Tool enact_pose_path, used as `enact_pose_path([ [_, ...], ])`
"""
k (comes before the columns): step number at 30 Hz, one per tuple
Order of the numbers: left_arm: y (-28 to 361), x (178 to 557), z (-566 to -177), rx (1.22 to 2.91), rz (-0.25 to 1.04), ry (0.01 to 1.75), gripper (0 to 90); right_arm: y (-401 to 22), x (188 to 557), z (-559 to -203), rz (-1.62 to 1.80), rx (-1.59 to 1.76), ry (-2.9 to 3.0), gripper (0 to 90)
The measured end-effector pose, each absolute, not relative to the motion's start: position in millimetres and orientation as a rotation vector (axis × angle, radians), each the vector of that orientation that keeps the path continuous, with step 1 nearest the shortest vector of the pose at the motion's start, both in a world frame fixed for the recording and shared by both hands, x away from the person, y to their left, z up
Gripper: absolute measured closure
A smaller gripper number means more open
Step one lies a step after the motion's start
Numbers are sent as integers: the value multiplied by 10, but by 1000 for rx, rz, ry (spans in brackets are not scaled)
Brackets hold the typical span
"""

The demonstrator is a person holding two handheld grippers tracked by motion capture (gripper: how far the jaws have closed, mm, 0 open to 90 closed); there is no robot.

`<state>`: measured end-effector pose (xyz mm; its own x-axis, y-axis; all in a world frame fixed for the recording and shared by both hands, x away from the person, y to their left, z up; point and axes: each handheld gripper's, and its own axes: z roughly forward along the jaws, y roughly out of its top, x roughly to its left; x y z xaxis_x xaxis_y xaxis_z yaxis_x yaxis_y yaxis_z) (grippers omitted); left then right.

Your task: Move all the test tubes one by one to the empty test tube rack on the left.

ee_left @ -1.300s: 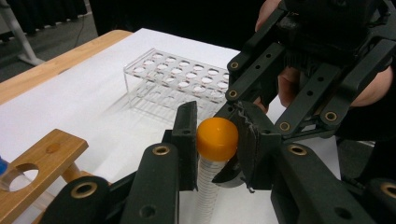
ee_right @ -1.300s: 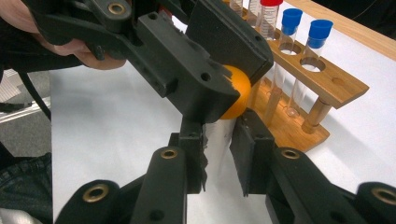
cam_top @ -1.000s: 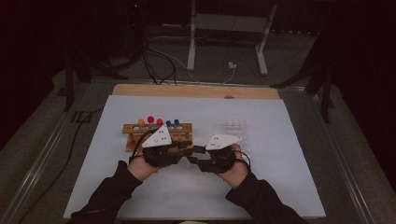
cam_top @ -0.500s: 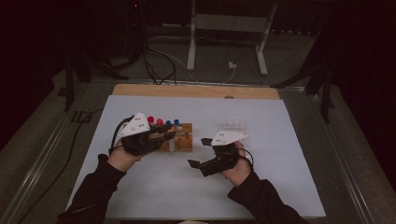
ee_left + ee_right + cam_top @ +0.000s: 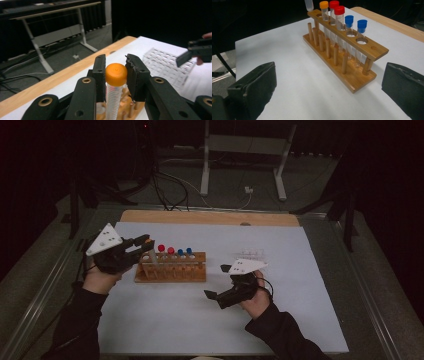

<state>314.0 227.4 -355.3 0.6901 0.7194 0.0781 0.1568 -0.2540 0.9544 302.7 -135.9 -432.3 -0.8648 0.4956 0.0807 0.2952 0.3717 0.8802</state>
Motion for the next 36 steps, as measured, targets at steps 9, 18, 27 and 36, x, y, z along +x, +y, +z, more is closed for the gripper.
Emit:
enact_pose_path([
  [9, 2557, 3261, -3657, 1719, 701, 808, 720, -1363, 3022, -4309, 1509, 710, 2425, 0],
  [18, 2600, 3401, -3860, 1700, 689, 858, 720, -1368, 3017, -4301, 1513, 703, 2423, 0],
  [27, 2547, 3494, -4071, 1726, 672, 872, 720, -1366, 3014, -4302, 1508, 698, 2425, 0],
  [36, 2480, 3593, -4320, 1805, 635, 920, 720, -1377, 3015, -4297, 1514, 697, 2425, 0],
])
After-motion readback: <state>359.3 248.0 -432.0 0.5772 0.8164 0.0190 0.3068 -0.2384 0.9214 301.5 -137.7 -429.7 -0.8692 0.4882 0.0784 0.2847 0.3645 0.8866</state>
